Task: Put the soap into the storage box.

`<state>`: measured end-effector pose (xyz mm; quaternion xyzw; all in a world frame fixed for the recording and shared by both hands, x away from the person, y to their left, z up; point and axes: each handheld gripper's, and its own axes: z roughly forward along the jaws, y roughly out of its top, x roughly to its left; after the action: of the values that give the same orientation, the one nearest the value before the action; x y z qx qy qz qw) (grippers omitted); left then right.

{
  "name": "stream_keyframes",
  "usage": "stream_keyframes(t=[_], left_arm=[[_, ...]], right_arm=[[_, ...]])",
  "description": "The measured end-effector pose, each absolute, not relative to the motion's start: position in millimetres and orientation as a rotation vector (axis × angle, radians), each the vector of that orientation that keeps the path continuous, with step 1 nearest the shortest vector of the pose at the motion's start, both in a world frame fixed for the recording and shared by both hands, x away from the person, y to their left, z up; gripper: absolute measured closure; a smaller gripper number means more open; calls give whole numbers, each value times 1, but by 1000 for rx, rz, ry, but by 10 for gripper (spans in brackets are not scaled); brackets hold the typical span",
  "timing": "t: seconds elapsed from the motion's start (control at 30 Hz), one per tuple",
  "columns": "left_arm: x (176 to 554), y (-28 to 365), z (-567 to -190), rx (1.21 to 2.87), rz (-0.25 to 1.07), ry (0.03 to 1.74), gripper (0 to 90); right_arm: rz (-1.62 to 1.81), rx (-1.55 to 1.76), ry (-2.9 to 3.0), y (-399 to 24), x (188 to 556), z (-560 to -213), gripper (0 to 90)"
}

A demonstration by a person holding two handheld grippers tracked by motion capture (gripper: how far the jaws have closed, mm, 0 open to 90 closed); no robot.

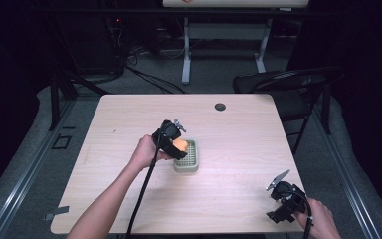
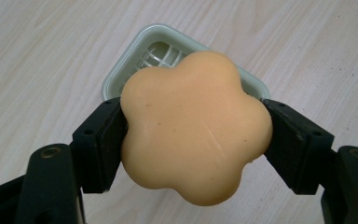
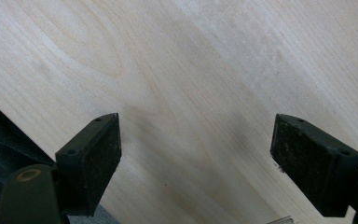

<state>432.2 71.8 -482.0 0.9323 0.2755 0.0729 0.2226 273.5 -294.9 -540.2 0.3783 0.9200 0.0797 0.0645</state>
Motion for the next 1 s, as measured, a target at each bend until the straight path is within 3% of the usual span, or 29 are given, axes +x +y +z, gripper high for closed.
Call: stream_keyframes(t=[1.0], left_arm=[[451,50,-512,2623,172,760,272]], right_arm=[[236,1139,2787,-295,273,-541,159]])
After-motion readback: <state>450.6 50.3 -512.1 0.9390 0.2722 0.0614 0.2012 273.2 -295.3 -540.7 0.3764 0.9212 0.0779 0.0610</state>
